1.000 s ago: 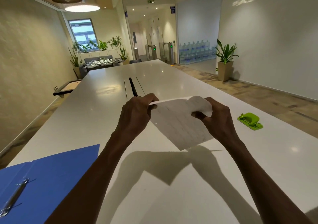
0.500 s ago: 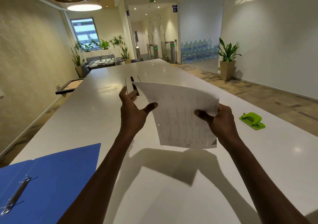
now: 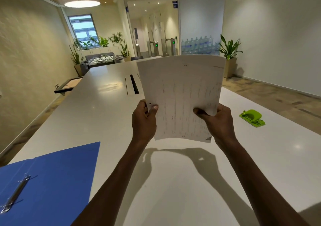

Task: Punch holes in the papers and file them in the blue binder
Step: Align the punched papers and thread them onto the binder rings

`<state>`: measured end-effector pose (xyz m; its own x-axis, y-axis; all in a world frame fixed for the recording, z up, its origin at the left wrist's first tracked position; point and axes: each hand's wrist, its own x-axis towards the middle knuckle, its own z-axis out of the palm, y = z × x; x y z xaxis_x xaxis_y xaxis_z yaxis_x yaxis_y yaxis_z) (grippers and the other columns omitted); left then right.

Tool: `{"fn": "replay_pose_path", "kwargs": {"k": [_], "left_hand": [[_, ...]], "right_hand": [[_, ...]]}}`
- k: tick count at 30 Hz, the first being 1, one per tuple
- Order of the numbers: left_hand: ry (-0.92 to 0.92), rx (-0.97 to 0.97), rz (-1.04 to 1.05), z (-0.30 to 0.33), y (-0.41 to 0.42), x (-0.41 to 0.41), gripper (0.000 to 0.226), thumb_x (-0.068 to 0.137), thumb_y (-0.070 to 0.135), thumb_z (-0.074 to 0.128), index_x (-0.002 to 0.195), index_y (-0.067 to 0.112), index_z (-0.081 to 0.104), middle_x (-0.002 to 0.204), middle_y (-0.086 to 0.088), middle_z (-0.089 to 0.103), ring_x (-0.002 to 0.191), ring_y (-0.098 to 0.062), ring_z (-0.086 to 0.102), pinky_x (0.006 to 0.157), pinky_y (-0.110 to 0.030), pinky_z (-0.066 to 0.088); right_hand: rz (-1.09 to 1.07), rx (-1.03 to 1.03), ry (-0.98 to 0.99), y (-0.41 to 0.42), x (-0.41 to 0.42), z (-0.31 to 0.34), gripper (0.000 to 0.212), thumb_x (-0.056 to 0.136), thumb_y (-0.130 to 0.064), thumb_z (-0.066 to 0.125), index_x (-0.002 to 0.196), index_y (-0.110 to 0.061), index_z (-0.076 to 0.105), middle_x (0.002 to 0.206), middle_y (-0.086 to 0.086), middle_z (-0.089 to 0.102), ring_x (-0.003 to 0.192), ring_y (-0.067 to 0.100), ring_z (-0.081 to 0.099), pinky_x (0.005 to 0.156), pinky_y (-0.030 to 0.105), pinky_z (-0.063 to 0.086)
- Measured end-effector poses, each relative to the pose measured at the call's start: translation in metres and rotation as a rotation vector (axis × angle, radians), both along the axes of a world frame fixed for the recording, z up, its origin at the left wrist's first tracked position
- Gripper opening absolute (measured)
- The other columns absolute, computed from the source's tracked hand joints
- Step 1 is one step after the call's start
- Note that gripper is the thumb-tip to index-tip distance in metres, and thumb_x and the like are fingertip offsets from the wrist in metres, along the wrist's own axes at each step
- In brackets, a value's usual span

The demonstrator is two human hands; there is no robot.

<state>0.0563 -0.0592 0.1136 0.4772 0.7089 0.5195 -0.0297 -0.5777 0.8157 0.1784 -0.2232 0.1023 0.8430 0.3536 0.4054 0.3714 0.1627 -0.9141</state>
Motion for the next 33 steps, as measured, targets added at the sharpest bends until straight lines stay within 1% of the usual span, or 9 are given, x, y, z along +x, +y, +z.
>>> {"fn": "replay_pose_path", "kwargs": {"k": [4, 8, 12, 15, 17, 21, 24, 28, 33], "left_hand": [[0.086, -0.047, 0.043, -0.038, -0.002, 0.001, 0.010, 0.094, 0.014, 0.057, 0.099, 0.006, 0.057, 0.093, -0.006, 0.067, 0.082, -0.023, 0.063, 0.063, -0.023, 0.048], [0.195, -0.089, 0.055, -0.070, -0.004, -0.005, 0.010, 0.094, 0.010, 0.055, 0.098, 0.000, 0.057, 0.088, -0.007, 0.065, 0.081, -0.031, 0.061, 0.067, -0.037, 0.050], [0.202, -0.086, 0.083, -0.060, -0.001, -0.009, 0.009, 0.094, 0.010, 0.056, 0.094, 0.001, 0.056, 0.085, -0.001, 0.063, 0.076, -0.021, 0.058, 0.056, -0.022, 0.042], [0.200, -0.104, 0.087, -0.048, 0.005, -0.016, 0.010, 0.094, 0.014, 0.057, 0.100, 0.005, 0.058, 0.093, 0.002, 0.063, 0.080, -0.017, 0.059, 0.055, -0.013, 0.038], [0.194, -0.144, 0.074, -0.044, 0.012, -0.024, 0.011, 0.094, 0.015, 0.058, 0.103, 0.011, 0.059, 0.096, 0.004, 0.064, 0.080, -0.014, 0.062, 0.058, -0.015, 0.043], [0.184, -0.262, 0.011, -0.040, 0.028, -0.050, 0.016, 0.093, 0.018, 0.059, 0.108, 0.021, 0.056, 0.101, 0.006, 0.068, 0.084, -0.011, 0.068, 0.068, -0.026, 0.055], [0.185, -0.322, -0.024, -0.039, 0.039, -0.074, 0.024, 0.094, 0.020, 0.059, 0.117, 0.019, 0.054, 0.105, 0.005, 0.069, 0.087, -0.014, 0.070, 0.064, -0.025, 0.055], [0.187, -0.405, -0.055, -0.042, 0.061, -0.107, 0.028, 0.093, 0.021, 0.061, 0.120, 0.020, 0.056, 0.106, 0.003, 0.073, 0.091, -0.017, 0.071, 0.077, -0.039, 0.059], [0.155, -0.463, -0.035, -0.041, 0.095, -0.150, 0.014, 0.093, 0.025, 0.061, 0.107, 0.028, 0.063, 0.096, 0.004, 0.073, 0.085, -0.014, 0.068, 0.070, -0.034, 0.056]], "right_hand": [[0.004, -0.068, 0.071, 0.004, -0.003, -0.036, 0.030, 0.074, -0.019, 0.079, 0.101, -0.011, 0.068, 0.090, -0.003, 0.070, 0.082, 0.008, 0.066, 0.053, 0.010, 0.048], [0.032, -0.136, 0.120, 0.003, -0.008, -0.069, 0.034, 0.076, -0.021, 0.078, 0.106, -0.009, 0.066, 0.093, -0.006, 0.066, 0.092, 0.020, 0.065, 0.065, 0.023, 0.053], [0.032, -0.175, 0.085, 0.005, -0.009, -0.059, 0.038, 0.078, -0.024, 0.076, 0.111, -0.007, 0.064, 0.101, 0.002, 0.068, 0.090, 0.022, 0.065, 0.064, 0.027, 0.053], [0.058, -0.174, 0.015, 0.009, -0.012, -0.047, 0.031, 0.080, -0.023, 0.074, 0.108, -0.015, 0.064, 0.099, -0.004, 0.068, 0.089, 0.017, 0.066, 0.062, 0.022, 0.052], [0.056, -0.195, -0.056, 0.015, -0.016, -0.044, 0.030, 0.081, -0.024, 0.072, 0.108, -0.022, 0.059, 0.100, -0.010, 0.066, 0.090, 0.014, 0.065, 0.063, 0.020, 0.051], [0.011, -0.256, -0.135, 0.030, -0.029, -0.046, 0.041, 0.083, -0.029, 0.071, 0.115, -0.018, 0.047, 0.110, -0.003, 0.058, 0.095, 0.017, 0.060, 0.065, 0.019, 0.050], [0.025, -0.274, -0.157, 0.042, -0.045, -0.045, 0.043, 0.083, -0.025, 0.070, 0.115, -0.018, 0.043, 0.110, -0.005, 0.055, 0.097, 0.017, 0.057, 0.064, 0.017, 0.048], [0.067, -0.300, -0.160, 0.061, -0.072, -0.044, 0.045, 0.082, -0.020, 0.071, 0.118, -0.016, 0.044, 0.112, -0.007, 0.056, 0.103, 0.019, 0.057, 0.072, 0.026, 0.052], [0.151, -0.316, -0.115, 0.087, -0.113, -0.042, 0.049, 0.081, -0.018, 0.071, 0.122, -0.017, 0.044, 0.120, -0.001, 0.058, 0.108, 0.023, 0.058, 0.072, 0.027, 0.053]]}}
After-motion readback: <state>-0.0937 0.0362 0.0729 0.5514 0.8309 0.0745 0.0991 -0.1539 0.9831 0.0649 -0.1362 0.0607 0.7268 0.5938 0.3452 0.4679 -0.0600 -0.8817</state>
